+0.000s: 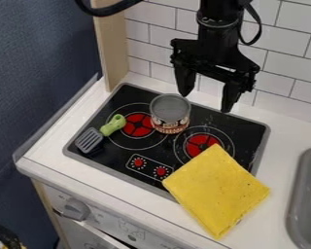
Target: Moved the yellow cloth upward the stove
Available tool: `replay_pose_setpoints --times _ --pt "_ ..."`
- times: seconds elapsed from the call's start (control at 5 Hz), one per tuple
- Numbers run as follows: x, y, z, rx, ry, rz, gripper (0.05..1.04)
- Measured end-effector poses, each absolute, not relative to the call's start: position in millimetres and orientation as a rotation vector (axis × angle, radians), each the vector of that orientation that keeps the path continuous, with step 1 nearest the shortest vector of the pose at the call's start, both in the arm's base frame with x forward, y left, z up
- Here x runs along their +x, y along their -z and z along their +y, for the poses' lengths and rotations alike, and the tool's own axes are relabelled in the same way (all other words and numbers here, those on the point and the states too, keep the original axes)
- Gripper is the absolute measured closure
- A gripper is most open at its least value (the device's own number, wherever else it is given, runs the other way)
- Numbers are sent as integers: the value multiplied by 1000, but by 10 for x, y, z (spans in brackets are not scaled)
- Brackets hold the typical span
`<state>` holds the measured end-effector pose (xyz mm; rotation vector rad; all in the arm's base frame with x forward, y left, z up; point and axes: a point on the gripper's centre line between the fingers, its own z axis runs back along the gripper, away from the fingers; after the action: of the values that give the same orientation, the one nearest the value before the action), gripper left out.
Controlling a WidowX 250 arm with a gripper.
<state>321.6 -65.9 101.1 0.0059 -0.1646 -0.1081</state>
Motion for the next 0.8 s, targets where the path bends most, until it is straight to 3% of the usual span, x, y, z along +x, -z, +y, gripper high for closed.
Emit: replay_pose_setpoints --times 0.8 --pt "3131 -316 -962 53 170 -8 83"
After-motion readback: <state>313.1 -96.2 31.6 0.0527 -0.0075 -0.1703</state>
